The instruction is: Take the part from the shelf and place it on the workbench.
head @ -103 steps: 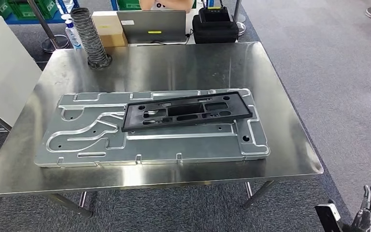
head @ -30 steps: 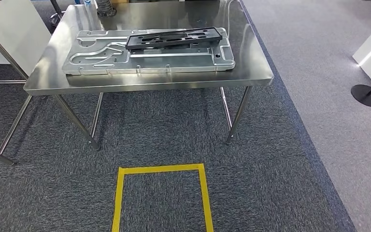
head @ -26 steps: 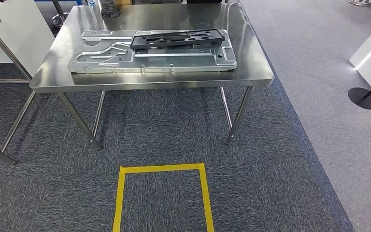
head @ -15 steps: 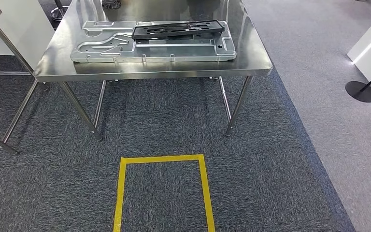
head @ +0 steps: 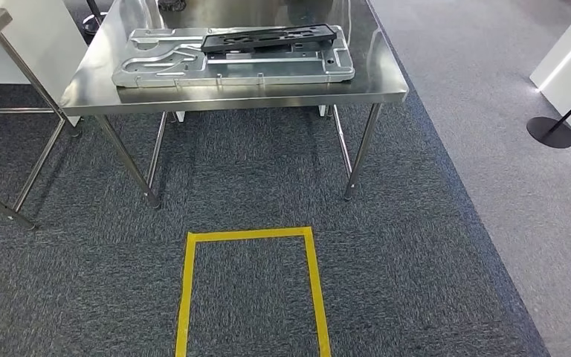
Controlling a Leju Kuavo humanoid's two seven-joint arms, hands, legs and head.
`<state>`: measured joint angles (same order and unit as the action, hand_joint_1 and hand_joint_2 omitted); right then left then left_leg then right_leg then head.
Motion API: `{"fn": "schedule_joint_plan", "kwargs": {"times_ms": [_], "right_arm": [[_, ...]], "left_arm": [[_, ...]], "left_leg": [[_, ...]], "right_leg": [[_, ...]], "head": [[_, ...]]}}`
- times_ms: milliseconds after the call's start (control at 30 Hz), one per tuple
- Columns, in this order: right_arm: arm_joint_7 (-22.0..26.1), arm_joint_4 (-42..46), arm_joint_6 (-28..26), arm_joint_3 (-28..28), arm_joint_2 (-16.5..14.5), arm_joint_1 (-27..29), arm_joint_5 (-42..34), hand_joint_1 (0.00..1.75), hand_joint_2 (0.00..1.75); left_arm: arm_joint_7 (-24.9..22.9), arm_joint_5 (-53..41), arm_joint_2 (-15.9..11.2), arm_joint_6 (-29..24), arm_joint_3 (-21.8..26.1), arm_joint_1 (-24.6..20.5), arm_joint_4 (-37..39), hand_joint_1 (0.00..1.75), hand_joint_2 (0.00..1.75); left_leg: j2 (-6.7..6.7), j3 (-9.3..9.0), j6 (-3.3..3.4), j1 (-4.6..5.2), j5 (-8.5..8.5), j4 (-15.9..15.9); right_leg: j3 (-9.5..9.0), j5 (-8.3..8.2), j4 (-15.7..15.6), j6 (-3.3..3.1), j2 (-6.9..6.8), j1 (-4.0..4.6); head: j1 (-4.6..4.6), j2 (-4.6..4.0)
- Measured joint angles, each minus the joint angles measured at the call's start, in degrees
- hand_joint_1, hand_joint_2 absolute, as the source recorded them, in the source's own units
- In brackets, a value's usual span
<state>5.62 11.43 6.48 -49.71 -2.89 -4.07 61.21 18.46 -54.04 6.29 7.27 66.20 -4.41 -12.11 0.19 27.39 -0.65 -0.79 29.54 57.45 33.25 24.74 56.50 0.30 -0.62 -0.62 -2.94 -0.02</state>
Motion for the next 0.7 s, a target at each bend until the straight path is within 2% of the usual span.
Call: {"fn": "schedule_joint_plan", "kwargs": {"times_ms": [33,100,133,167,200,267,300,333,367,467,500,533,600,633,667,700], "right_arm": [[-0.05,0.0,-0.03,-0.28,-0.06,-0.03,-0.23,0.0,0.44],[-0.19,0.0,-0.27,-0.86,-0.18,-0.04,-0.69,0.0,1.31],[-0.4,-0.01,-0.48,-1.18,-0.25,-0.03,-0.89,0.0,1.75],[-0.66,-0.01,-0.75,-1.49,-0.31,-0.01,-1.03,0.0,1.75],[-0.92,-0.02,-1.02,-1.76,-0.34,0.0,-1.14,0.0,1.75],[-1.24,-0.02,-1.48,-2.23,-0.39,0.02,-1.4,0.0,1.75],[-1.28,-0.02,-1.58,-2.43,-0.4,0.03,-1.5,0.0,1.75],[-1.3,-0.02,-1.62,-2.6,-0.4,0.05,-1.58,0.0,1.75],[-1.31,-0.02,-1.64,-2.74,-0.42,0.06,-1.64,0.0,1.75],[-1.32,-0.02,-1.69,-2.96,-0.4,-0.05,-1.76,0.0,1.75],[-1.38,-0.02,-1.77,-3.0,-0.41,-0.1,-1.78,0.0,1.75],[-1.57,-0.02,-1.96,-3.07,-0.42,-0.14,-1.79,0.0,1.75],[-2.13,-0.02,-2.55,-3.29,-0.48,-0.08,-1.79,0.0,1.75],[-2.4,-0.02,-2.84,-3.44,-0.48,-0.04,-1.79,0.0,1.31],[-2.54,-0.02,-3.07,-3.58,-0.48,-0.01,-1.79,0.0,0.87],[-2.6,-0.02,-3.17,-3.65,-0.48,0.01,-1.79,0.0,0.58]], "left_arm": [[-0.08,-0.04,0.0,-0.05,0.0,0.0,0.0,0.0,0.0],[-0.19,-0.12,-0.01,-0.13,0.0,0.1,0.0,0.0,0.0],[-0.21,-0.17,-0.02,-0.16,0.0,0.12,0.0,0.0,0.0],[-0.2,-0.22,-0.05,-0.2,0.0,0.12,0.0,0.0,0.0],[-0.17,-0.26,-0.1,-0.23,0.0,0.11,0.0,0.0,0.0],[-0.09,-0.32,-0.23,-0.33,0.0,0.12,0.0,0.0,0.0],[-0.05,-0.32,-0.27,-0.4,0.01,0.13,0.0,0.0,0.0],[-0.03,-0.32,-0.3,-0.47,0.01,0.13,0.0,0.0,0.0],[-0.01,-0.33,-0.31,-0.53,0.01,0.14,0.0,0.0,0.0],[0.08,-0.45,-0.22,-0.58,0.0,0.1,0.01,0.0,0.0],[0.11,-0.49,-0.22,-0.58,0.0,0.07,0.02,0.0,0.0],[0.13,-0.49,-0.24,-0.58,0.0,0.03,0.02,0.0,0.44],[0.15,-0.49,-0.34,-0.58,0.0,-0.02,0.02,0.0,1.31],[0.12,-0.49,-0.36,-0.61,0.0,-0.02,0.02,0.0,1.75],[0.09,-0.52,-0.36,-0.71,0.0,-0.01,0.02,0.0,1.75],[0.06,-0.53,-0.36,-0.75,0.0,-0.01,0.02,0.0,1.75]], "left_leg": [[-0.08,-0.33,0.4,0.14,0.4,-0.99],[-0.09,0.2,1.37,0.24,0.09,-1.21],[-0.01,0.46,1.89,0.22,-0.23,-1.23],[0.09,0.8,2.38,0.2,-0.63,-1.33],[0.19,1.22,2.77,0.19,-1.05,-1.39],[0.29,2.21,3.12,0.39,-1.77,-1.32],[0.31,2.67,3.17,0.53,-2.09,-1.27],[0.32,3.06,3.17,0.66,-2.38,-1.19],[0.32,3.36,3.16,0.81,-2.61,-1.11],[0.34,3.73,2.93,1.19,-3.05,-0.84],[0.37,3.85,2.87,1.3,-3.06,-0.66],[0.41,3.99,2.75,1.35,-3.09,-0.51],[0.45,4.21,2.53,1.32,-3.12,-0.3],[0.45,4.25,2.37,1.25,-3.24,-0.33],[0.44,4.3,2.23,1.2,-3.33,-0.35],[0.44,4.32,2.15,1.18,-3.4,-0.36]], "right_leg": [[0.23,-0.23,0.2,0.36,-0.01,0.07],[0.47,-0.58,0.45,1.15,0.0,0.01],[0.77,-0.07,1.0,1.49,0.05,-0.09],[1.46,1.29,2.57,1.77,0.11,-0.19],[2.61,3.39,5.34,1.99,0.19,-0.27],[5.58,8.17,13.24,2.28,0.29,-0.28],[6.44,9.48,16.19,2.31,0.31,-0.28],[6.34,9.76,17.27,2.24,0.31,-0.26],[4.87,8.88,15.7,2.0,0.32,-0.19],[-2.97,4.77,3.39,0.51,0.24,0.43],[-4.44,4.14,0.64,0.36,0.17,0.59],[-5.07,3.96,-0.77,0.31,0.1,0.74],[-4.94,3.71,-1.08,0.59,0.04,0.86],[-4.86,3.69,-1.01,0.45,0.03,0.95],[-4.77,3.65,-0.94,0.33,0.02,1.0],[-4.72,3.63,-0.9,0.28,0.01,1.02]], "head": [[0.0,0.0],[0.01,0.0],[0.01,0.0],[0.01,0.0],[0.01,0.0],[0.01,0.0],[0.01,0.0],[0.01,0.0],[0.01,0.0],[0.01,0.0],[0.01,0.0],[0.0,0.0],[-0.01,0.0],[0.0,0.0],[-0.01,0.0],[0.0,0.0]]}}
